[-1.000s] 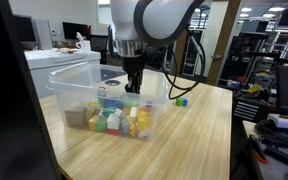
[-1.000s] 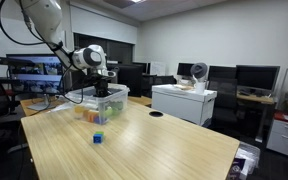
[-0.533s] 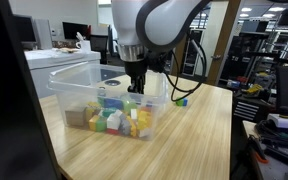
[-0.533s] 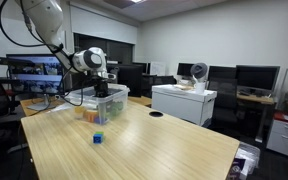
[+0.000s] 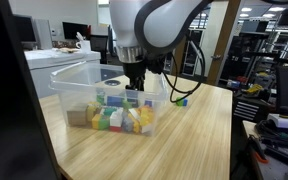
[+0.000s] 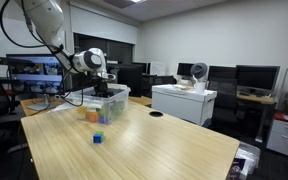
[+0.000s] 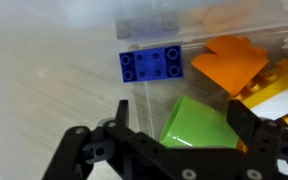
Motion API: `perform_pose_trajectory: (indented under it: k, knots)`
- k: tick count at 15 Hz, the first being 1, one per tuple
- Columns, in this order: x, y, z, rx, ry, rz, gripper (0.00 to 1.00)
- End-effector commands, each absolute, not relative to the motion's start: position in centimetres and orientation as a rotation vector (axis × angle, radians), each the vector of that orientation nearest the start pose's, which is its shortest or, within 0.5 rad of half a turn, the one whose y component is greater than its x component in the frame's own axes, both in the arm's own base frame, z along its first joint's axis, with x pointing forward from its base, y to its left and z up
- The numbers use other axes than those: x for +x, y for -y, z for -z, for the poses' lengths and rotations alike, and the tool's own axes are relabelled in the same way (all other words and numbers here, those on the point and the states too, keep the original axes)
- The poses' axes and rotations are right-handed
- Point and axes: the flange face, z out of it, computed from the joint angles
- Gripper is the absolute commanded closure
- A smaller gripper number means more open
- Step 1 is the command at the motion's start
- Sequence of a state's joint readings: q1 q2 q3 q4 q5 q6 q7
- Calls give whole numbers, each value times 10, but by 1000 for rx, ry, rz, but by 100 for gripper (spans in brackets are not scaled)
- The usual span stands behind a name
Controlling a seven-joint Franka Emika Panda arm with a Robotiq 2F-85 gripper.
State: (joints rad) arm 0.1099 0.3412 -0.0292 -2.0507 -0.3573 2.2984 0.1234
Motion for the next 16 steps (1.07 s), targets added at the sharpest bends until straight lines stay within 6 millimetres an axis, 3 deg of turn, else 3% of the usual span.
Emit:
perform_pose_trajectory:
  k: [1,11,12,13,16]
  knots:
    - [586,-44,-265,-3394,425,-116,0]
    - [588,-52,-249,-3363,452,-95,0]
    - [588,-52,-247,-3360,458,-91,25]
    - [588,-53,-247,-3354,463,-86,26]
    - [587,-55,-247,-3345,476,-78,49]
